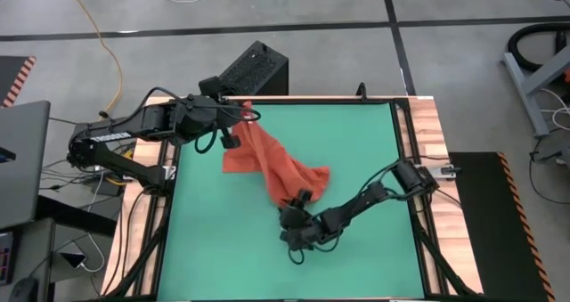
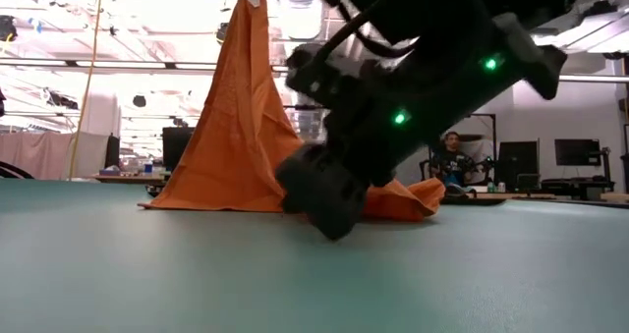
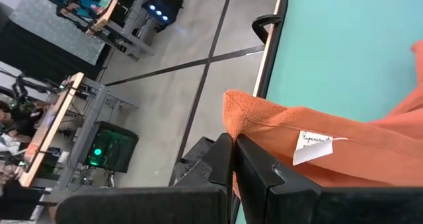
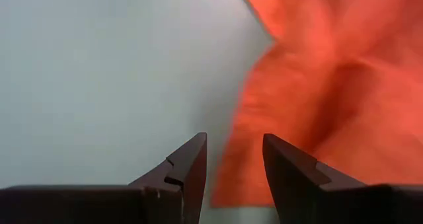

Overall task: Roll towel
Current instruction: Fold the orange towel

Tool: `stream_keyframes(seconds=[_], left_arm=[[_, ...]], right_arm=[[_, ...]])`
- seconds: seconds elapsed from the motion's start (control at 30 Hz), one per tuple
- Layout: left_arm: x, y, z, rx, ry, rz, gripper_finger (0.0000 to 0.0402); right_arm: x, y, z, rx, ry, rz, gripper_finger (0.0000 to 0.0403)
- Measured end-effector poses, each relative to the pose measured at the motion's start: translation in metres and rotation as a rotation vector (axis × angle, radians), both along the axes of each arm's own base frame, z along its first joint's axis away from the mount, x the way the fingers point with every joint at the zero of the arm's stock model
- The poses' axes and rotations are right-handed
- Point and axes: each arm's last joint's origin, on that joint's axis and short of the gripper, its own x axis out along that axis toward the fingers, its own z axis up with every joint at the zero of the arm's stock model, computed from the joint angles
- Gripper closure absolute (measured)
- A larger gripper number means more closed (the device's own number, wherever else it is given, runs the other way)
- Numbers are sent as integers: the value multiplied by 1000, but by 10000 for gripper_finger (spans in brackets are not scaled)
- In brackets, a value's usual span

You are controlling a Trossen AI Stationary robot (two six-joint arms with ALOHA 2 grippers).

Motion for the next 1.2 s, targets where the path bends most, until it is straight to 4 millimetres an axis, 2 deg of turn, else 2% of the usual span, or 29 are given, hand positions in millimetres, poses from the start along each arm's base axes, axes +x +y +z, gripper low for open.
stream_keyframes(seconds=[0.13, 0.43, 0.57, 0.7, 0.77, 0.9, 1.0, 1.1, 1.2], left_arm=[[0, 0, 0, -6, -3, -4, 401], [0, -1, 0, -23, -10, -17, 401], [0, -1, -1, -35, -20, -14, 401], [0, -1, -2, -60, -17, -26, 401], [0, -1, -3, -70, -18, -21, 401], [0, -4, -3, -91, -31, -16, 401], [0, -8, -4, -97, -24, -30, 402], [-1, -14, -6, -107, -16, -36, 402], [-2, -20, -7, -117, -20, -21, 401]], right_arm=[[7, -2, -8, 29, 4, -4, 235], [4, -16, -15, 83, -21, -145, 252], [5, -23, -16, 80, -12, -165, 298], [6, -28, -13, 95, -13, -185, 381], [8, -28, -9, 77, 19, -182, 389], [7, -22, 20, 9, 119, -147, 396], [0, -15, 70, -23, 118, -139, 398], [-19, -13, 120, -50, 110, -149, 399], [-43, -21, 162, -66, 88, -183, 400]])
